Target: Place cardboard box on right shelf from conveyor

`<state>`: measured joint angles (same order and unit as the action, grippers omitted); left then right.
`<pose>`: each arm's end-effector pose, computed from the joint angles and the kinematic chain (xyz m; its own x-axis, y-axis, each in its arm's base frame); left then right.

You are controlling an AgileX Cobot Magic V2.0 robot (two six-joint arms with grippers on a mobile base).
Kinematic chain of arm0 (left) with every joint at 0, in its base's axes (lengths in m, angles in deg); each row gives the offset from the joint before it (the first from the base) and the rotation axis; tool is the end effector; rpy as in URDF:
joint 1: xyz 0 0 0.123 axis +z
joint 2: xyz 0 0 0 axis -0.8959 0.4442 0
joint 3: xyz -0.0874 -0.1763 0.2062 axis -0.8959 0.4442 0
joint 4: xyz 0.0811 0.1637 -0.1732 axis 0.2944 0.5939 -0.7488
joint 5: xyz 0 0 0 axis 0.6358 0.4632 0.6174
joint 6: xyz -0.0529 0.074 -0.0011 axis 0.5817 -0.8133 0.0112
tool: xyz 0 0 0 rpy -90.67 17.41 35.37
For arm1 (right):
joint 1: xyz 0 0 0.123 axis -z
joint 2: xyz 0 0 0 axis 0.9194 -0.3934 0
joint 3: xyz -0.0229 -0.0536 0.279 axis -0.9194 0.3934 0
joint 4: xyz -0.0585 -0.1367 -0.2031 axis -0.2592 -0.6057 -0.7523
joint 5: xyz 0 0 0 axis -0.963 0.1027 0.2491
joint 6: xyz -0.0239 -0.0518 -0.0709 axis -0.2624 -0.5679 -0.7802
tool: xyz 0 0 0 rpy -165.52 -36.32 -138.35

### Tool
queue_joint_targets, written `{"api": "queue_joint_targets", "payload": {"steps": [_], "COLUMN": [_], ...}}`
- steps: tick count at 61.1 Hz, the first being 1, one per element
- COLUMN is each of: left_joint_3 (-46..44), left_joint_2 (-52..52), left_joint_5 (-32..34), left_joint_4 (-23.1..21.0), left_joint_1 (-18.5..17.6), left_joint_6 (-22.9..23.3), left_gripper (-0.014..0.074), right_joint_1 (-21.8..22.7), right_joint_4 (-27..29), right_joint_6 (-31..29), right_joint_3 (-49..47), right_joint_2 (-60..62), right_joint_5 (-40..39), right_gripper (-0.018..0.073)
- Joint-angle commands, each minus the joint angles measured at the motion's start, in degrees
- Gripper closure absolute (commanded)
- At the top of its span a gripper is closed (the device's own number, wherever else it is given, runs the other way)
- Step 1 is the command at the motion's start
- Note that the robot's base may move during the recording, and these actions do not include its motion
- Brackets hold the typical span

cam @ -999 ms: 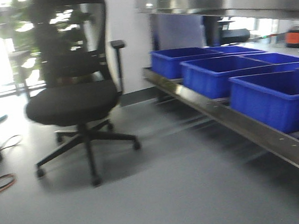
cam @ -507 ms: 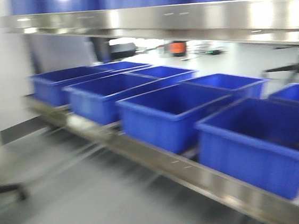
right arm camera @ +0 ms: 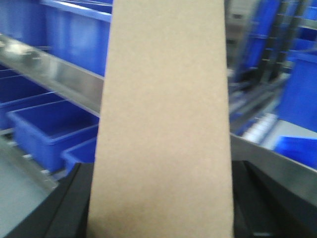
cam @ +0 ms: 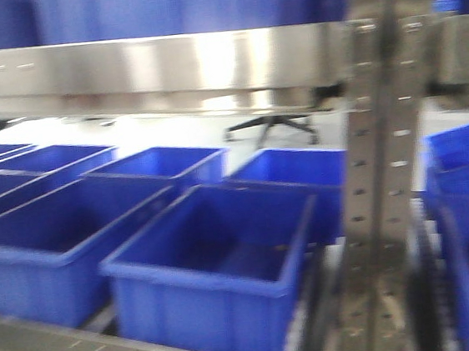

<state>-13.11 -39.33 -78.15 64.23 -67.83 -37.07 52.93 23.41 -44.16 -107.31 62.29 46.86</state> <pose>0.0564 -0.0049 0.1924 -0.0521 -0.0275 -0.9983 0.0808 0.9962 -0.0316 -0.0010 0.0011 0.3648 -0.0929 -0.0420 -0.9948 -0.2560 0.9665 -0.0169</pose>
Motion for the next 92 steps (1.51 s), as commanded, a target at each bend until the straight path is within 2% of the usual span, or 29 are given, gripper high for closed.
{"api": "queue_joint_targets", "payload": {"steps": [1,43,70,92], "left_joint_3": [0.56,0.56,0.56,0.56], "left_joint_2": [-0.84,-0.84,-0.84,-0.74], "left_joint_5": [4.93,4.93,4.93,4.93], "left_joint_4": [-0.34,-0.34,-0.34,-0.34], "left_joint_1": [-0.37,-0.37,4.03,4.2], "left_joint_6": [-0.02,-0.02,-0.02,-0.02], "left_gripper": [0.0712,0.0713,0.0713,0.0713], "right_joint_1": [0.38,0.38,0.38,0.38], "right_joint_4": [-0.23,-0.23,-0.23,-0.23], "right_joint_6": [-0.36,-0.36,-0.36,-0.36], "right_joint_3": [-1.45,-1.45,-1.45,-1.45], "right_joint_2": [-1.0,-1.0,-1.0,-1.0], "right_joint_5": [-5.88,-5.88,-5.88,-5.88], "right_gripper": [0.0366,0.0366,0.0366,0.0366]}}
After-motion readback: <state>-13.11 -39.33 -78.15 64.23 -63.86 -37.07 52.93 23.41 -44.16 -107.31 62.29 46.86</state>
